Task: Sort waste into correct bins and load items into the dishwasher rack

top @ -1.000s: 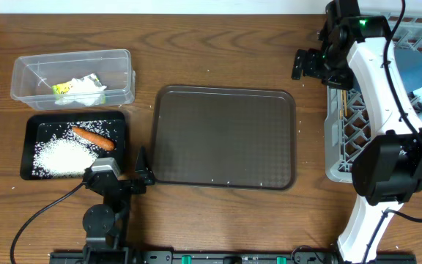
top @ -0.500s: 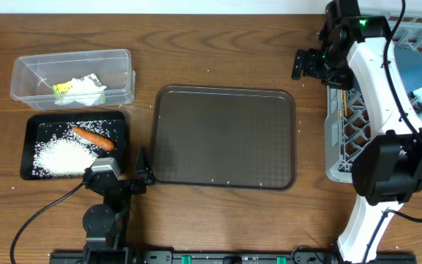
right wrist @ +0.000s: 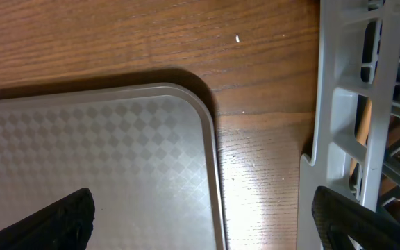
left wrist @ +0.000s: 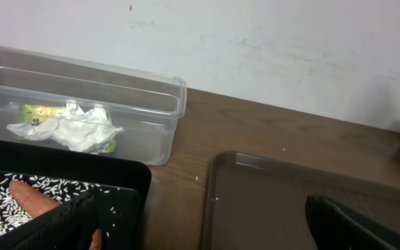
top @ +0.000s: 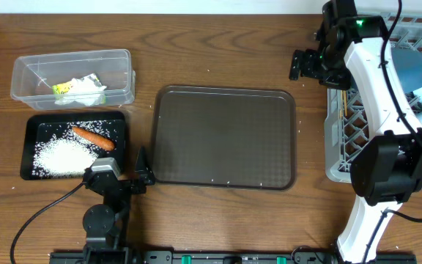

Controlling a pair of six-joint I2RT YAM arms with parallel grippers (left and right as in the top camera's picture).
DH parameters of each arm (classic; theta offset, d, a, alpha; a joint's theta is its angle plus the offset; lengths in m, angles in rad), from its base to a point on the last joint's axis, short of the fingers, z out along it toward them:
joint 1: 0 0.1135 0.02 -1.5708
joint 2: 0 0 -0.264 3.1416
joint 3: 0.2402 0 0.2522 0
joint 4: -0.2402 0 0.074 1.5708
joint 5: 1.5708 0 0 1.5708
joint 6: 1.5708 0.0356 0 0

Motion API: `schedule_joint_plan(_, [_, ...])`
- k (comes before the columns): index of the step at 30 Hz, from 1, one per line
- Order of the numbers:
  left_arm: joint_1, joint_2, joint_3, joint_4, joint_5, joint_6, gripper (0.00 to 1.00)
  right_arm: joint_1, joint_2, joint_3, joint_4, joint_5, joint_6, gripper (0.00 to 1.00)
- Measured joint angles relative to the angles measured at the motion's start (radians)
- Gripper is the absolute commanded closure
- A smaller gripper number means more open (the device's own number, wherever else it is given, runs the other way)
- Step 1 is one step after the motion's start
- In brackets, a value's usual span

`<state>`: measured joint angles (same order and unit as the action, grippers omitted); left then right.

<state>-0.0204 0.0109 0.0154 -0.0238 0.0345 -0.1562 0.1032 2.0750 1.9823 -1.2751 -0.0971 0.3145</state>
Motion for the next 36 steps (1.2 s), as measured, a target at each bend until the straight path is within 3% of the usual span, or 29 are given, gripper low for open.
schedule_joint_plan(15, [0.0,0.0,0.0,0.0,0.0,0.0,0.02,0.023,0.0,0.0,0.0,0.001,0.0,0.01])
schedule_joint_plan(26, [0.0,0.0,0.0,0.0,0.0,0.0,0.02,0.259,-0.011,0.0,0.0,0.0,0.0,0.01])
schedule_joint_plan(36, [0.0,0.0,0.002,-0.002,0.0,0.0,0.02,0.362,-0.242,0.0,-0.026,0.161,-0.088,0.01])
